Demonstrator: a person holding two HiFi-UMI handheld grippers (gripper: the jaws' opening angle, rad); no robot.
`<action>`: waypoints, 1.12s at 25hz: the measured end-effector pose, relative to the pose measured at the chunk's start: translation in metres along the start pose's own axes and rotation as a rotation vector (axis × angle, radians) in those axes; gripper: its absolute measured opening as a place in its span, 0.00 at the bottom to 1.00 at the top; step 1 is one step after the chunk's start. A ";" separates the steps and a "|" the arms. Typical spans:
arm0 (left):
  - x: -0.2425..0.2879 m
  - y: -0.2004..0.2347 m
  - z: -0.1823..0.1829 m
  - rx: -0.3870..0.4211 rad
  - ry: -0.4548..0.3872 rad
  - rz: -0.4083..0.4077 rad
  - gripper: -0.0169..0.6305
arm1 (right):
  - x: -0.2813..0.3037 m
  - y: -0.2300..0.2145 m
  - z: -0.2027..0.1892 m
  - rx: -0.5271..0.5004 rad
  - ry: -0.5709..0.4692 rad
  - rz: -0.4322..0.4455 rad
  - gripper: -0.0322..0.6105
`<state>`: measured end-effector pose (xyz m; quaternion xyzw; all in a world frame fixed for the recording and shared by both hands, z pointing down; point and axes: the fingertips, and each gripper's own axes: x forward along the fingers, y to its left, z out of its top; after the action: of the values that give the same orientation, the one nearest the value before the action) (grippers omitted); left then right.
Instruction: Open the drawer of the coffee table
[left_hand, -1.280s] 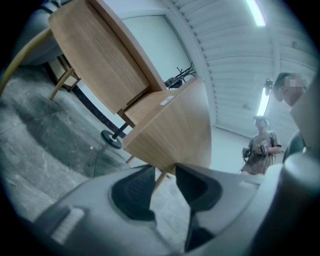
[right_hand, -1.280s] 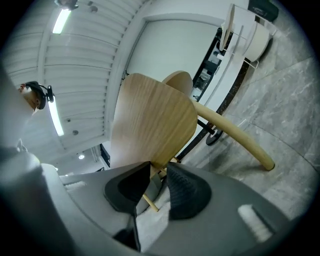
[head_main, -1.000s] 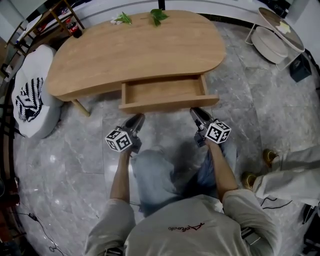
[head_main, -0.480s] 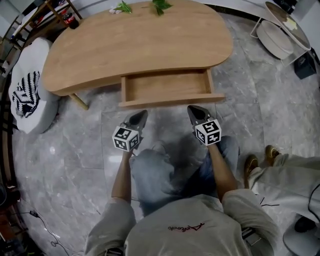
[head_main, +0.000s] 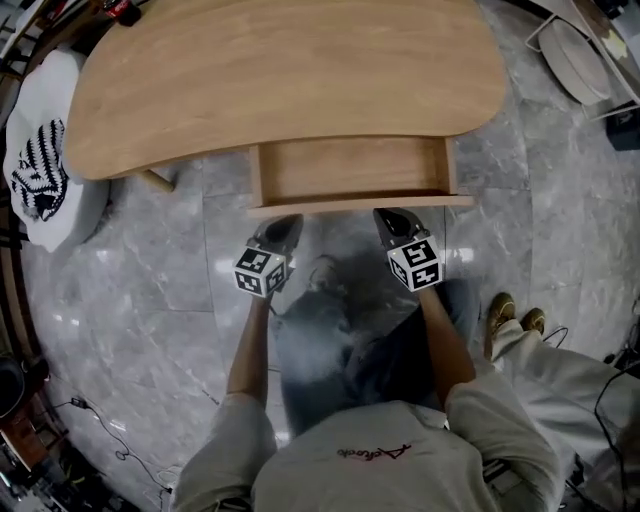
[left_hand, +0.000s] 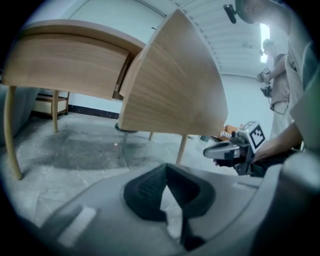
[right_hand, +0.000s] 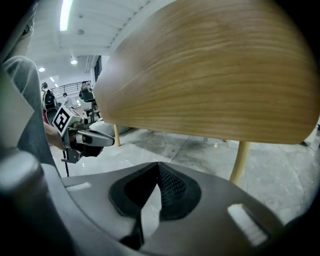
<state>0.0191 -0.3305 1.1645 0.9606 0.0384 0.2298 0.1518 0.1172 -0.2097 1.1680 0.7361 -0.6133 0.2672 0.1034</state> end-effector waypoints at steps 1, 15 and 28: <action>-0.003 0.000 0.003 -0.014 0.013 0.002 0.03 | 0.001 0.004 0.002 0.002 0.024 0.011 0.06; -0.053 -0.021 0.072 -0.150 0.156 0.034 0.03 | -0.061 0.014 0.048 0.132 0.154 -0.007 0.06; -0.134 -0.076 0.188 -0.183 0.215 0.029 0.03 | -0.149 0.053 0.169 0.165 0.208 -0.041 0.06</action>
<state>-0.0157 -0.3295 0.9235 0.9129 0.0195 0.3361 0.2306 0.0962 -0.1766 0.9398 0.7229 -0.5600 0.3892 0.1109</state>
